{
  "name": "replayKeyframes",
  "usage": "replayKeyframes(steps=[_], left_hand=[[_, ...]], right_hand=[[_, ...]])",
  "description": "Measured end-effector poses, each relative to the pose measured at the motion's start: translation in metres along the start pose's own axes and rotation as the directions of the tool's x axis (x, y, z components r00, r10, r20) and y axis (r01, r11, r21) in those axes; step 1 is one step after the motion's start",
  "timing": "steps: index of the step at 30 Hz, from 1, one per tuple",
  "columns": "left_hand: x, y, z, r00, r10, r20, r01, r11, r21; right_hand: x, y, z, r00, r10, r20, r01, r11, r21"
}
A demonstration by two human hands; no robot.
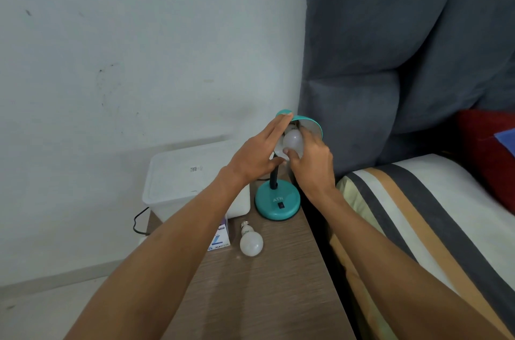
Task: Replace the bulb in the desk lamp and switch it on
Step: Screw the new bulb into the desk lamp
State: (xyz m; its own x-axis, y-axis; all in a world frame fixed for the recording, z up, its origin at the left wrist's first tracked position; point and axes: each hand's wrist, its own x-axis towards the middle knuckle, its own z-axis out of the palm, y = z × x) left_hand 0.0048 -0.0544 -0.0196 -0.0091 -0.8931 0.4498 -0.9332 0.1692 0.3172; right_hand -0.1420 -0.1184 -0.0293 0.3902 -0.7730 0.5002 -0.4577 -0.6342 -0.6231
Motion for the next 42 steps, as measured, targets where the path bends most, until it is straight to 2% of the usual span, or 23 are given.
replayKeyframes(steps=[2, 3, 4, 7, 9, 12, 14, 16, 18, 21, 26, 30, 31, 34, 36, 38, 40, 42], left_hand=[[0.000, 0.000, 0.000, 1.000, 0.005, -0.005, -0.005, 1.000, 0.003], [0.000, 0.000, 0.001, 1.000, 0.008, -0.007, -0.008, 1.000, 0.006], [0.000, 0.000, 0.001, 1.000, 0.010, -0.008, -0.010, 1.000, 0.007], [0.000, -0.001, 0.000, 1.000, 0.011, -0.002, -0.011, 1.000, 0.005], [0.000, -0.002, 0.000, 1.000, 0.007, 0.004, -0.007, 1.000, 0.007], [0.000, -0.003, 0.002, 1.000, 0.010, 0.002, -0.010, 1.000, 0.010], [0.000, -0.003, 0.002, 1.000, 0.017, -0.003, -0.017, 1.000, 0.010], [0.000, -0.002, 0.002, 1.000, 0.021, -0.007, -0.021, 1.000, 0.018], [0.000, -0.002, 0.001, 1.000, 0.029, -0.007, -0.029, 0.999, 0.027], [0.001, -0.001, 0.000, 0.999, 0.035, -0.005, -0.035, 0.999, 0.025], [-0.001, -0.003, 0.001, 1.000, 0.018, -0.014, -0.018, 1.000, 0.007], [-0.001, -0.002, 0.001, 1.000, 0.018, -0.018, -0.018, 1.000, 0.018], [0.000, -0.002, 0.001, 1.000, 0.017, -0.018, -0.016, 1.000, 0.020], [0.000, -0.003, 0.002, 1.000, 0.020, -0.015, -0.020, 1.000, 0.024], [0.000, -0.004, 0.002, 1.000, 0.019, -0.015, -0.018, 1.000, 0.022], [0.000, -0.004, 0.002, 1.000, 0.020, -0.019, -0.020, 1.000, 0.018], [0.000, -0.003, 0.001, 1.000, 0.019, -0.016, -0.019, 1.000, 0.019], [0.000, -0.004, 0.002, 1.000, 0.015, -0.022, -0.014, 1.000, 0.026]], right_hand=[[0.003, -0.005, -0.001, 0.983, 0.185, -0.009, -0.184, 0.979, 0.084], [0.003, -0.007, -0.001, 0.973, 0.232, -0.004, -0.230, 0.968, 0.094], [0.003, -0.008, 0.000, 0.974, 0.225, -0.015, -0.223, 0.971, 0.090], [-0.004, -0.010, -0.001, 0.995, 0.055, -0.081, -0.049, 0.996, 0.076], [-0.005, -0.007, 0.000, 0.998, -0.026, -0.064, 0.028, 0.999, 0.025], [-0.003, -0.003, 0.003, 0.999, -0.041, 0.008, 0.041, 0.998, -0.044], [0.000, -0.006, 0.001, 0.998, 0.057, -0.007, -0.057, 0.998, 0.016], [0.003, -0.011, -0.001, 0.968, 0.251, -0.006, -0.248, 0.962, 0.118], [0.002, -0.014, -0.001, 0.946, 0.323, -0.025, -0.312, 0.929, 0.198], [-0.004, -0.016, 0.000, 0.977, 0.189, -0.100, -0.171, 0.971, 0.165], [-0.008, -0.006, 0.004, 0.998, 0.051, -0.022, -0.049, 0.996, 0.071], [0.000, -0.008, 0.000, 0.961, 0.275, -0.006, -0.272, 0.953, 0.133], [0.001, -0.009, -0.001, 0.961, 0.278, -0.010, -0.275, 0.955, 0.113], [-0.003, -0.010, 0.002, 0.995, 0.075, -0.068, -0.073, 0.997, 0.032], [-0.005, -0.005, 0.005, 0.997, -0.070, -0.038, 0.068, 0.996, -0.054], [-0.006, -0.001, 0.006, 0.993, -0.122, 0.004, 0.122, 0.989, -0.088], [-0.005, 0.000, 0.005, 0.998, -0.060, -0.019, 0.060, 0.998, -0.015], [-0.001, -0.002, 0.004, 0.996, 0.083, -0.030, -0.079, 0.991, 0.105]])
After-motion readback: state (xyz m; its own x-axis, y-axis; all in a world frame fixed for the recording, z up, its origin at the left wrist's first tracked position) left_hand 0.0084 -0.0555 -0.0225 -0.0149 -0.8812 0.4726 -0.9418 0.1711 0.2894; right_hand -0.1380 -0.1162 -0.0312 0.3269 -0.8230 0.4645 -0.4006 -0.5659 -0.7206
